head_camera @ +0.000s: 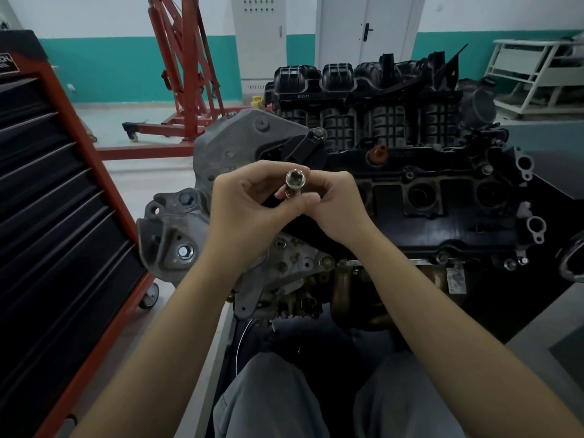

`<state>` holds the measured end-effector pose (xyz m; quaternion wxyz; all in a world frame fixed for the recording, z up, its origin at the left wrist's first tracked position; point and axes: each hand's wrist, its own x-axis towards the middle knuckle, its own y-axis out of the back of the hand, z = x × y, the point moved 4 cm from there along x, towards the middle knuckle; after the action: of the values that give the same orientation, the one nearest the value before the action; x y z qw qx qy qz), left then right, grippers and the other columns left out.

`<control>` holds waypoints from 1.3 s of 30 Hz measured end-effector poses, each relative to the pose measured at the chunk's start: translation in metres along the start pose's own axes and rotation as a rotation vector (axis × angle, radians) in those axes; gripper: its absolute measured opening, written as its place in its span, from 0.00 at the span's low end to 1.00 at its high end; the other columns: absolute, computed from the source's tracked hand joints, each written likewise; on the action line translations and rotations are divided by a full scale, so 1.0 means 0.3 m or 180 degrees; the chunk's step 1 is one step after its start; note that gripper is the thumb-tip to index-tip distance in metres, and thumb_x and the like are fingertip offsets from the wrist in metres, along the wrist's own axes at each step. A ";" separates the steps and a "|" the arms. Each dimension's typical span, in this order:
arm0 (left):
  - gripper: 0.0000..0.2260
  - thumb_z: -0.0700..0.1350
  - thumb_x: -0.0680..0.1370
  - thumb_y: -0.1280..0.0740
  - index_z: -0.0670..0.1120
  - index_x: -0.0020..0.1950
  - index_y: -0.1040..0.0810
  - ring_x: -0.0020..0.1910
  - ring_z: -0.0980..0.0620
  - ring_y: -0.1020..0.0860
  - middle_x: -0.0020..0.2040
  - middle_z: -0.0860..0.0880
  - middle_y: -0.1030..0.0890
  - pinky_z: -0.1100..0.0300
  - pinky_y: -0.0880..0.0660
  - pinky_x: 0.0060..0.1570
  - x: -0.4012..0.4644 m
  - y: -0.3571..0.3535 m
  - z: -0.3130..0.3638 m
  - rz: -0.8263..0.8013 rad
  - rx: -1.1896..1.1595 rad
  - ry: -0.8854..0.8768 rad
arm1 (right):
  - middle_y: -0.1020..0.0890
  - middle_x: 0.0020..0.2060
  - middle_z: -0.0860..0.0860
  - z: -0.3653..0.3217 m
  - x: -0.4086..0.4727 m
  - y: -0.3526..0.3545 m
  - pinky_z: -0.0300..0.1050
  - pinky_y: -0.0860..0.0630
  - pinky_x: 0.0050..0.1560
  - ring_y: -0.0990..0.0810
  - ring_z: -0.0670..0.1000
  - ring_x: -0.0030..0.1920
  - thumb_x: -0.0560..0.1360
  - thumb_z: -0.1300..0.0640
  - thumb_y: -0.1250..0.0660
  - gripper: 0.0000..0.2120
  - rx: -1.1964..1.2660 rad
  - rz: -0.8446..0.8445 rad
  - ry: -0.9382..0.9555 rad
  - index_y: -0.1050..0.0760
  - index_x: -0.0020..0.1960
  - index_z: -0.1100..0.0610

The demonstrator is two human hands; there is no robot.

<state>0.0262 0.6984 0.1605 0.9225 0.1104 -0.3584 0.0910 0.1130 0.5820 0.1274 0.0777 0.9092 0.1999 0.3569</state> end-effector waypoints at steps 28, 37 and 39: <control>0.13 0.35 0.67 0.23 0.47 0.47 0.18 0.43 0.56 0.17 0.42 0.54 0.17 0.62 0.21 0.46 -0.011 0.003 0.022 0.0375 0.0634 -0.0292 | 0.15 0.46 0.53 0.000 0.002 -0.013 0.51 0.21 0.54 0.16 0.50 0.50 0.72 0.65 0.29 0.08 -0.0126 -0.0193 0.0036 0.18 0.52 0.61; 0.13 0.34 0.67 0.23 0.42 0.50 0.18 0.45 0.53 0.16 0.44 0.48 0.16 0.60 0.20 0.48 -0.012 -0.003 0.015 0.0142 0.0502 -0.0253 | 0.15 0.41 0.47 0.007 0.001 -0.007 0.43 0.21 0.51 0.16 0.46 0.46 0.71 0.66 0.29 0.08 -0.0042 -0.0129 0.0053 0.18 0.49 0.57; 0.10 0.35 0.67 0.22 0.42 0.46 0.17 0.42 0.52 0.17 0.42 0.48 0.16 0.59 0.20 0.46 -0.013 0.001 0.011 0.0342 0.0537 -0.0258 | 0.15 0.44 0.52 0.004 0.003 -0.009 0.45 0.21 0.52 0.16 0.48 0.49 0.72 0.66 0.29 0.07 -0.0116 -0.0169 0.0088 0.18 0.50 0.61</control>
<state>0.0212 0.6976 0.1604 0.8885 0.1719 -0.3919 0.1657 0.1136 0.5848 0.1262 0.1010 0.8970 0.2184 0.3708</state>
